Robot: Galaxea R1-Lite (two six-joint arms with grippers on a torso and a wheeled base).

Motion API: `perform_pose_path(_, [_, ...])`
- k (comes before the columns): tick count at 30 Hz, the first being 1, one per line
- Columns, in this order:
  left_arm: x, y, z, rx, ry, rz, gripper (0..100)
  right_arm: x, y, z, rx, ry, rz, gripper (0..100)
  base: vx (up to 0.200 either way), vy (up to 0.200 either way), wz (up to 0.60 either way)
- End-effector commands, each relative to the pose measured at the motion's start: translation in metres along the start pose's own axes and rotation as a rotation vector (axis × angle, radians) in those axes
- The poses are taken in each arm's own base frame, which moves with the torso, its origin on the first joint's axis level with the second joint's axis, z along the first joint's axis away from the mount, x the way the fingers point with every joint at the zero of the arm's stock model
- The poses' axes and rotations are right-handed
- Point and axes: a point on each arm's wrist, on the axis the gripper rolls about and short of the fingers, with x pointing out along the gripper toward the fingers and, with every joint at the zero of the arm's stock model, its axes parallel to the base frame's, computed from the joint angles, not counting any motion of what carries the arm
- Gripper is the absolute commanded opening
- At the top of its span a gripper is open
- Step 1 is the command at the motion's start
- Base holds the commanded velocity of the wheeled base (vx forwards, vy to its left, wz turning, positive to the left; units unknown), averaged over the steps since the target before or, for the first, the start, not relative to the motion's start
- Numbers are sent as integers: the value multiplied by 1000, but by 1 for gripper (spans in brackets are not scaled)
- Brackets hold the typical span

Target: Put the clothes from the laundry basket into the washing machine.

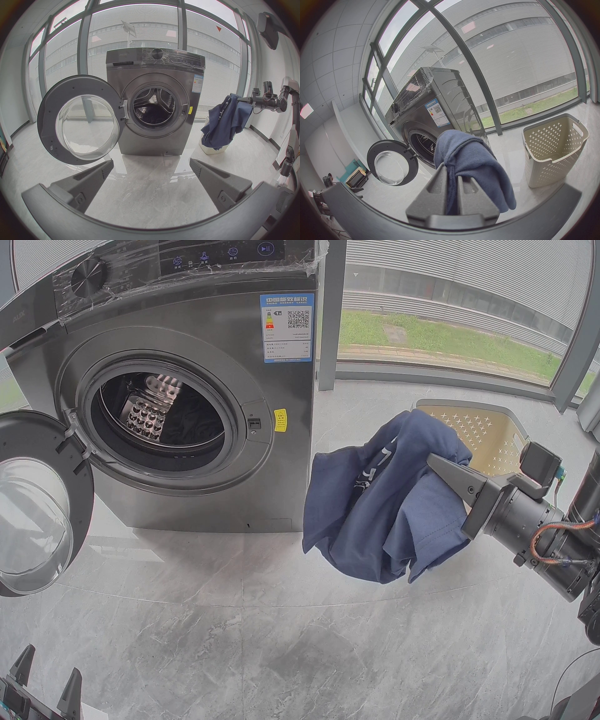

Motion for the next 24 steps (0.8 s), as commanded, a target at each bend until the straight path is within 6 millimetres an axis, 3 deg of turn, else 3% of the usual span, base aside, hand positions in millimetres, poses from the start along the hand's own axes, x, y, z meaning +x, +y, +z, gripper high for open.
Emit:
perform_pose_path(1, [0,0,-4,-2,-3,-1,100,1,0,-1,0,4,-1,0,-200,0,0])
perform_pose_path(7, [0,0,-4,-2,-3,-1,100,2,0,-3,1,11,-1,0,0,0,0])
perform_pose_path(24, [0,0,-4,-3,-3,-1,100,1,0,-2,3,5,-1,0,0,200,0])
